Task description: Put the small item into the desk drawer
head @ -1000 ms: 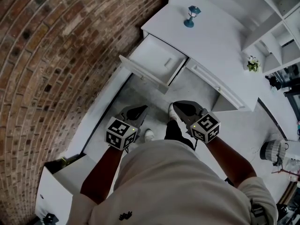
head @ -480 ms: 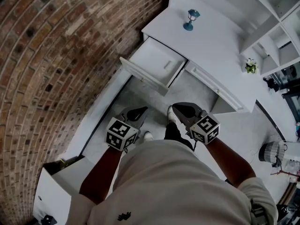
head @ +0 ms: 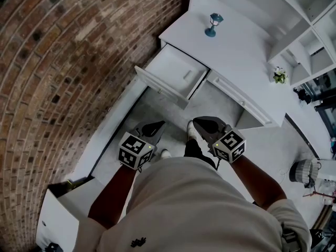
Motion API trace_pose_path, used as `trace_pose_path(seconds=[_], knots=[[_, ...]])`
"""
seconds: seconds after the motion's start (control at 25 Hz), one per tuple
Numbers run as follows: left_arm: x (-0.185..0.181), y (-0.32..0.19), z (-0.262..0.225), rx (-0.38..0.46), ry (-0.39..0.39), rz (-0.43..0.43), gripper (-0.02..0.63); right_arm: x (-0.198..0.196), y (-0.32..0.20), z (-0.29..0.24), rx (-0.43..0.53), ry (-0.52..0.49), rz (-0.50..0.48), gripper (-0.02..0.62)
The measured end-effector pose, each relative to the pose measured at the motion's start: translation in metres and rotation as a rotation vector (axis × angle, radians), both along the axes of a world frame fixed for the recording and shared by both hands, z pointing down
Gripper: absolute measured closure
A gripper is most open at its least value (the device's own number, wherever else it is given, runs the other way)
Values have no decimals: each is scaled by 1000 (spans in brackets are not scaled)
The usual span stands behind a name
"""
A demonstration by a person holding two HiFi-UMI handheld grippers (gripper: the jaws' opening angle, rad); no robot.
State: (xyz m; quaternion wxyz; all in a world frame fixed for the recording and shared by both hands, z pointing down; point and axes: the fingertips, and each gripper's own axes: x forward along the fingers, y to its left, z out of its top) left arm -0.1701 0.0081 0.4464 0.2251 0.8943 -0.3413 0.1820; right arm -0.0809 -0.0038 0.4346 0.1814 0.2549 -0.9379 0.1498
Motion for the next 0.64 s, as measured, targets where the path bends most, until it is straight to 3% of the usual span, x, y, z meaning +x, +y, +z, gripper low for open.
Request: trace_pose_path(seconds=[0.64], knots=[[-13, -1, 7, -14, 13, -14, 601, -14, -4, 0, 17, 26, -31, 584]])
